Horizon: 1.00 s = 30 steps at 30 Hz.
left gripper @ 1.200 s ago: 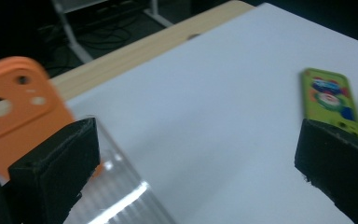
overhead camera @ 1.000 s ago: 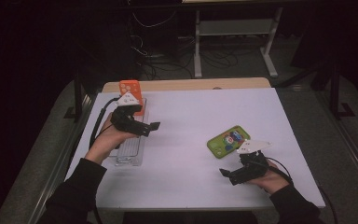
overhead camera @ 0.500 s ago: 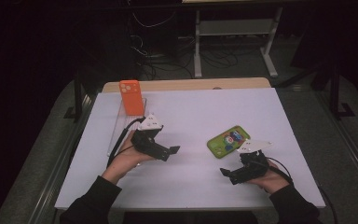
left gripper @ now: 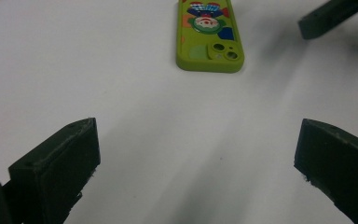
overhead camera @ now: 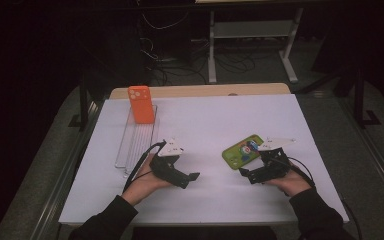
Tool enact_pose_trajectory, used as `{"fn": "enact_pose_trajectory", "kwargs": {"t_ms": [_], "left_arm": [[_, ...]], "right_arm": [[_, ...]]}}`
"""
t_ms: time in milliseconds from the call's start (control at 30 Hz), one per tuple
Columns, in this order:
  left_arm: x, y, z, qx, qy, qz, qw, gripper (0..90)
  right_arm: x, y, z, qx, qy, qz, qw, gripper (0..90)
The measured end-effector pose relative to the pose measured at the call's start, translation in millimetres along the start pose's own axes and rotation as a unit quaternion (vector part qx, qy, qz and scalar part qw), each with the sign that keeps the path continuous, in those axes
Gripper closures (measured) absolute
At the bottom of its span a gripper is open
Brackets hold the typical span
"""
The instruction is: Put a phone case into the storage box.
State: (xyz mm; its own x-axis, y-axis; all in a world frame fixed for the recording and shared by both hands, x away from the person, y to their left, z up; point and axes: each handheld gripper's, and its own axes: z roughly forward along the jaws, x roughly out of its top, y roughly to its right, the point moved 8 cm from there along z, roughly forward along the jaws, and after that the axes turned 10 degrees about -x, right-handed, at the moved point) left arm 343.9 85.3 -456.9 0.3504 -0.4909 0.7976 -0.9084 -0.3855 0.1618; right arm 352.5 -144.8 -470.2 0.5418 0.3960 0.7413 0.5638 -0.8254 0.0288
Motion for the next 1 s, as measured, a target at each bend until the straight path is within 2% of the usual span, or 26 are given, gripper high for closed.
{"fn": "enact_pose_trajectory", "kwargs": {"t_ms": [133, 167, 233, 267, 333, 400, 567, 633, 700, 767, 833, 867, 1000], "left_arm": [[-1.5, 0.6, 0.5, -0.001, 0.001, -0.003, 1.0000, 0.0], [-0.5, -0.7, 1.5, -0.001, 0.008, 0.002, 1.0000, 0.0], [-1.2, -1.2, 1.5, -0.003, 0.010, -0.007, 0.9999, 0.0], [-1.1, -1.4, 1.6, -0.004, 0.012, -0.008, 0.9999, 0.0], [-1.6, -2.4, 0.8, -0.002, 0.007, -0.007, 1.0000, 0.0], [-1.9, -2.7, 1.4, -0.003, 0.008, -0.009, 0.9999, 0.0], [-4.1, -1.3, 4.1, -0.004, 0.000, -0.005, 1.0000, 0.0], [-5.0, -1.1, 4.7, -0.004, -0.003, -0.004, 1.0000, 0.0], [-5.5, -1.2, 5.1, -0.003, -0.005, -0.004, 1.0000, 0.0], [-5.4, -1.0, 5.2, -0.003, -0.005, -0.005, 1.0000, 0.0], [-5.5, -1.2, 5.1, -0.003, -0.005, -0.005, 1.0000, 0.0], [-5.5, -1.0, 5.0, -0.003, -0.005, -0.005, 1.0000, 0.0], [-4.9, -1.3, 4.4, -0.004, -0.002, -0.008, 1.0000, 0.0]], "right_arm": [[12.5, 12.7, 9.0, -0.011, -0.007, 0.000, 0.9999, 0.0], [15.3, 15.3, 11.2, -0.014, -0.014, 0.004, 0.9998, 0.5], [22.3, 23.8, 18.6, -0.024, -0.022, -0.003, 0.9995, 2.8], [25.0, 26.1, 21.0, -0.026, -0.031, 0.003, 0.9992, 5.1], [31.9, 34.8, 27.7, -0.036, -0.035, -0.004, 0.9987, 10.6], [37.2, 42.3, 33.3, -0.045, -0.048, 0.005, 0.9978, 15.4], [45.7, 64.0, 51.8, -0.067, -0.069, 0.002, 0.9954, 37.9], [47.5, 70.3, 58.5, -0.064, -0.082, 0.003, 0.9946, 43.9], [49.0, 75.2, 64.8, -0.067, -0.093, 0.008, 0.9934, 51.9], [52.0, 80.6, 70.7, -0.069, -0.097, -0.001, 0.9929, 60.5], [54.0, 83.3, 76.4, -0.071, -0.106, 0.007, 0.9918, 69.5], [54.9, 85.9, 79.6, -0.074, -0.107, 0.000, 0.9915, 74.8], [54.8, 90.3, 89.7, -0.079, -0.130, -0.003, 0.9883, 87.8]]}}
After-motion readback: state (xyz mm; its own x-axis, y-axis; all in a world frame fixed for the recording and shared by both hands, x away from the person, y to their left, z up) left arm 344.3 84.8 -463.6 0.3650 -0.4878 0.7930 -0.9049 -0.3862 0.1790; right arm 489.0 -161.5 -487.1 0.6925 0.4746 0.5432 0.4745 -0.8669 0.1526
